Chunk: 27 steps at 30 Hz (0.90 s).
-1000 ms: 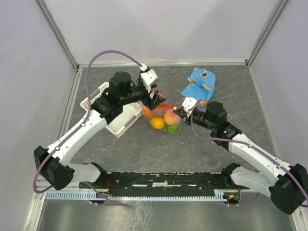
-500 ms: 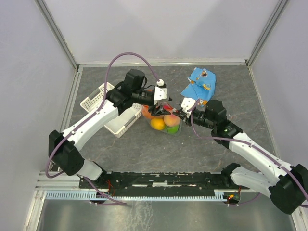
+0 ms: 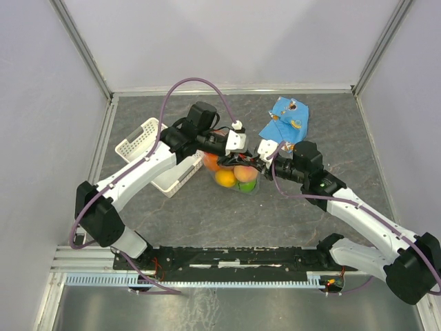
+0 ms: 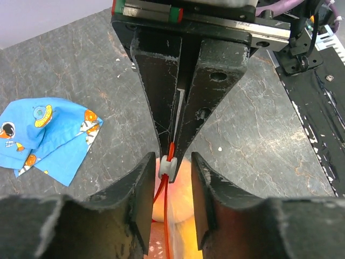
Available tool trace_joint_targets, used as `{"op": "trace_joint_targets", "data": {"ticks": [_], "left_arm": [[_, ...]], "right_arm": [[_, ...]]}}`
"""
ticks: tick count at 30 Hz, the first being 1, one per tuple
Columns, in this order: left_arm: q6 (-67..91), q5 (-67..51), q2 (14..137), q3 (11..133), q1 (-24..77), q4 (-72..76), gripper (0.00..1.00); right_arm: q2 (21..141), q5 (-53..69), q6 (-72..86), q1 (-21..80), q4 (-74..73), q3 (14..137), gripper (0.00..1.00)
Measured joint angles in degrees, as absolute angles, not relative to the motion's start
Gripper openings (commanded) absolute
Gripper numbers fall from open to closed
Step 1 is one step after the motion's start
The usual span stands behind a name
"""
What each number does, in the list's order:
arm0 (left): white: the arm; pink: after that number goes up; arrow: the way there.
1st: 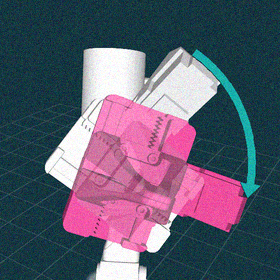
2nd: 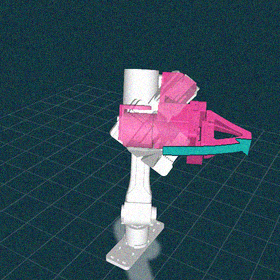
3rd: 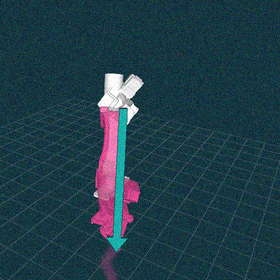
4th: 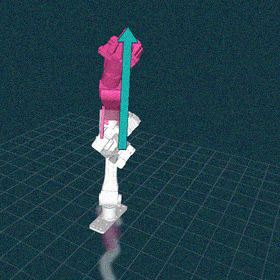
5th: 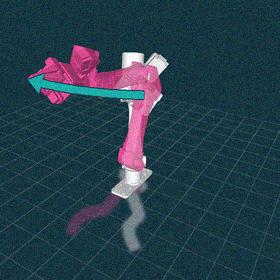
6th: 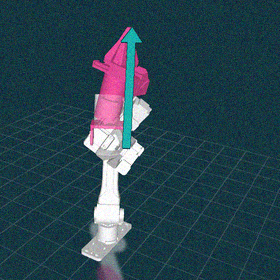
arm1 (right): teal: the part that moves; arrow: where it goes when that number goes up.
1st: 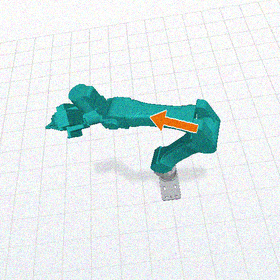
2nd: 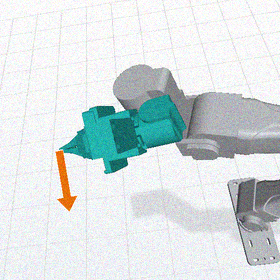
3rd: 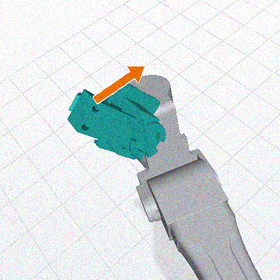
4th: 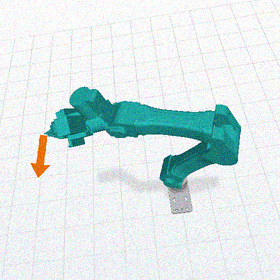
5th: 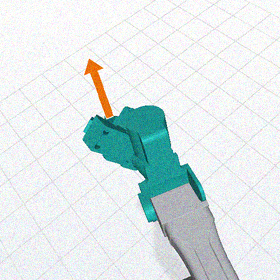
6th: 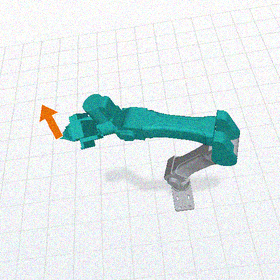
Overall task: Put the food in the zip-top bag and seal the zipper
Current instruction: Zip the zipper food storage bag at the center of the board.
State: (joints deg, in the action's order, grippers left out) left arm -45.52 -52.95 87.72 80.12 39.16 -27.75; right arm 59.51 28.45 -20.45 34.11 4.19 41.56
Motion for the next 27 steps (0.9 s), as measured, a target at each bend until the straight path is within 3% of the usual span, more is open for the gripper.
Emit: {"op": "trace_joint_targets", "data": {"ticks": [8,27], "left_arm": [[-46.54,-52.27,87.72,80.86,39.13,-30.22,0.09],[-48.73,-45.60,87.57,82.00,38.22,-36.40,0.03]], "right_arm": [[59.55,28.36,-20.91,34.11,3.73,41.56,0.02],[58.74,27.94,-21.30,32.93,0.78,41.85,0.02]]}}
